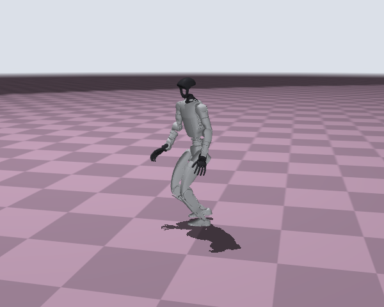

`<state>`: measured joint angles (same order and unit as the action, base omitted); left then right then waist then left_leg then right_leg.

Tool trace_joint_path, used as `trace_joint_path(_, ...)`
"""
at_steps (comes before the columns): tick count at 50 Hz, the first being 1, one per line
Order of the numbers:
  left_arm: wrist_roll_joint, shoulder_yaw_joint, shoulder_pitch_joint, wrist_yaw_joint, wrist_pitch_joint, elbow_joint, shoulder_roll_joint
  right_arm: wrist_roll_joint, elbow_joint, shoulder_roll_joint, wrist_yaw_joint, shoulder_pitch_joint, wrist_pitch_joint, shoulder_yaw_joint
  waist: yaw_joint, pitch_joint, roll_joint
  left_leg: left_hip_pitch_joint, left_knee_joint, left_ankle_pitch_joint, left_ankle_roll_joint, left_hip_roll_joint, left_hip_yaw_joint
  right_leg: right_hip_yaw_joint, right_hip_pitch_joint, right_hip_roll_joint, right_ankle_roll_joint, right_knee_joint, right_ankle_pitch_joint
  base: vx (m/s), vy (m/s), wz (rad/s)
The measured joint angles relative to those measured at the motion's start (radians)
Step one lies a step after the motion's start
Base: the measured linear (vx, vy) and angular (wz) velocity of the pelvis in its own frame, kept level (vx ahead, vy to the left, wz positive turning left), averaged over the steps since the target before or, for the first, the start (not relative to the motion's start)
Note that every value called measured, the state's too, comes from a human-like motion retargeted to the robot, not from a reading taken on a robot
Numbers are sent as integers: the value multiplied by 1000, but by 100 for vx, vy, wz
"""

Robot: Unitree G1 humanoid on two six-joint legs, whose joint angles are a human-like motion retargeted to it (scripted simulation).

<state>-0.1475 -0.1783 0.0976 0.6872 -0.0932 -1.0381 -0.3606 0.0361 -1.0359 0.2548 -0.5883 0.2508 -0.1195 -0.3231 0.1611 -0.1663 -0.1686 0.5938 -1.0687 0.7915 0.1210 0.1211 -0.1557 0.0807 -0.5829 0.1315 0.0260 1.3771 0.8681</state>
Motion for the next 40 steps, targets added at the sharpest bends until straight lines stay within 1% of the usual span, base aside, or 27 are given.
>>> trace_joint_path(2,-8,-1,10,9,-4,24,11,13,2,10,-3,-4,-2,1,26,8,22,44,-34,7,-8,-29,-3,8,21,-44,-20,-86,5,-9,17,-30)
trace_joint_path(5,-33,-20,28,14,-18,55,42,54,-1,34,-11,4,1,-8,87,29,83,147,-142,4,-37,-127,7,8,13,-140,-71,-219,5,-12,19,-54)
trace_joint_path(7,-60,-49,38,10,-23,64,68,85,-9,53,-20,13,6,-22,119,37,109,223,-215,-11,-48,-194,16,6,-3,-181,-89,-257,5,-10,19,-36)
trace_joint_path(10,-98,-99,53,7,-23,60,101,131,-22,78,-34,34,12,-49,149,42,122,327,-276,2,-39,-261,32,5,-40,-200,-88,-266,5,-8,19,-22)
trace_joint_path(15,-135,-167,79,33,-11,30,127,188,-31,97,-60,63,8,-110,168,56,112,459,-308,23,-13,-325,44,4,-153,-190,-67,-208,5,-8,17,-39)
trace_joint_path(17,-141,-185,99,54,-10,21,128,206,-33,106,-71,72,8,-136,174,64,109,511,-348,46,8,-349,44,14,-226,-171,-67,-129,5,-8,13,-53)
trace_joint_path(20,-136,-204,145,91,-6,13,123,231,-37,128,-87,86,12,-168,163,62,93,603,-439,81,50,-357,29,41,-366,-80,-75,76,5,-10,8,-15)
trace_joint_path(22,-127,-211,191,110,-3,12,112,249,-39,148,-93,101,21,-185,134,52,81,684,-501,81,86,-338,17,46,-482,-4,-91,224,5,-17,5,43)
trace_joint_path(25,-107,-214,266,131,8,11,91,281,-42,185,-92,127,41,-210,81,27,77,825,-629,81,140,-312,10,30,-660,86,-119,428,5,-20,2,57)
trace_joint_path(27,-102,-219,300,141,16,15,91,306,-45,200,-91,137,58,-228,62,31,79,929,-712,81,141,-331,28,30,-776,112,-158,535,5,-16,-8,18)
trace_joint_path(28,-99,-221,321,145,23,16,98,326,-45,207,-88,148,71,-241,52,20,77,964,-748,81,141,-345,29,20,-836,123,-182,597,5,-20,-12,6)
trace_joint_path(29,-99,-226,337,144,30,18,98,345,-44,218,-82,157,82,-255,43,-19,79,976,-791,81,141,-356,31,3,-868,135,-202,661,5,-24,-11,9)
trace_joint_path(30,-102,-231,351,141,37,19,95,363,-44,230,-75,165,91,-268,34,-71,82,976,-837,81,141,-366,35,-16,-885,148,-221,725,5,-27,-10,16)
trace_joint_path(33,-139,-253,379,127,59,32,86,422,-34,270,-58,192,113,-305,6,-255,109,976,-996,81,141,-386,76,-70,-902,179,-267,925,5,-27,-8,14)
trace_joint_path(35,-181,-270,382,119,75,44,82,464,-23,294,-52,202,123,-332,-12,-354,128,976,-1096,81,141,-394,111,-111,-904,191,-285,1048,5,-21,-5,9)
trace_joint_path(37,-213,-293,356,116,86,44,88,492,-23,299,-49,187,128,-363,-29,-354,125,976,-1148,81,141,-394,118,-167,-926,188,-287,1138,5,-13,-2,12)
trace_joint_path(40,-257,-310,296,115,96,52,77,521,-5,316,-55,145,123,-399,-48,-354,140,976,-1254,81,141,-383,150,-238,-919,168,-287,1269,5,-11,0,9)
